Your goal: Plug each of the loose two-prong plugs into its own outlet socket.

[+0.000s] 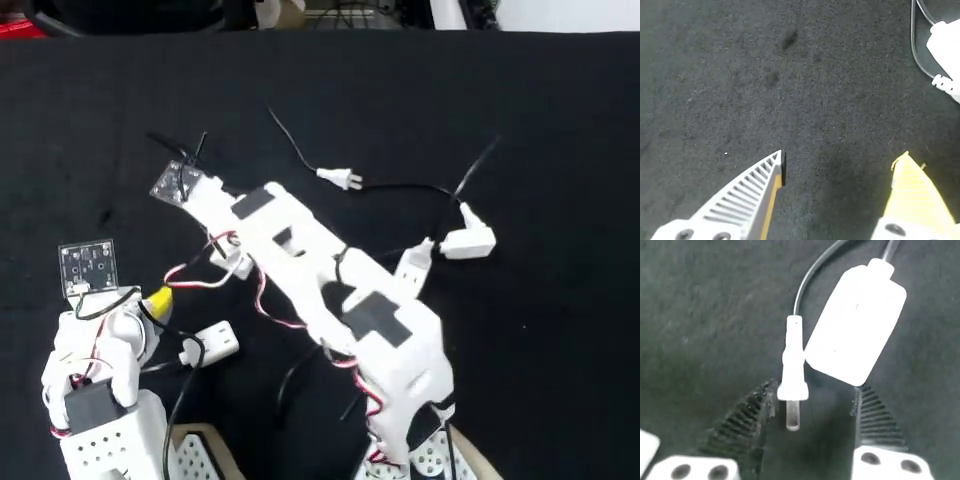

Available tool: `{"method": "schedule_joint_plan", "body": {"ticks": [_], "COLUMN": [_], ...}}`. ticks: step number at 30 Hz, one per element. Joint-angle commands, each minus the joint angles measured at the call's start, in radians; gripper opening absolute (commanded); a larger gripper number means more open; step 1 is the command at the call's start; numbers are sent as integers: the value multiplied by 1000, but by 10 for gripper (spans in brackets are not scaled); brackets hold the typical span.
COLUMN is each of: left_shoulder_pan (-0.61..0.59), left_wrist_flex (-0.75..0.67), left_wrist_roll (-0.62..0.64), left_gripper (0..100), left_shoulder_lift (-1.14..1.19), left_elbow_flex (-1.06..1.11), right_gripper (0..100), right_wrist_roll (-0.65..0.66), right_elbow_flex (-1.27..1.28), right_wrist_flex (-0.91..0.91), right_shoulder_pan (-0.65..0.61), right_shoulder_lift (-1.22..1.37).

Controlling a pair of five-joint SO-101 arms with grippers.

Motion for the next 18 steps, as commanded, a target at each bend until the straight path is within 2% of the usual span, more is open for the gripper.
{"method": "schedule_joint_plan", "body": {"ticks": [1,5,10,12,15,18], "left_shoulder_pan": [-10,-8,-7,-7,-7,-7], "left_wrist_flex": [-21,-21,-21,-21,-21,-21], "left_wrist_roll": [12,12,12,12,12,12], "left_gripper": [342,342,342,342,342,342], "left_shoulder_lift": [-8,-8,-8,-8,-8,-8], "left_elbow_flex": [-25,-25,-25,-25,-25,-25], "right_gripper": [230,218,6,38,10,11], "right_wrist_roll": [-3,0,-5,-5,-5,-3], "right_elbow_flex": [-96,-157,-166,-166,-168,-194], "right_wrist_flex": [14,72,103,104,124,259], "right_shoulder_pan": [12,17,25,43,66,80], "right_shoulder_lift": [51,79,77,77,77,36]}}
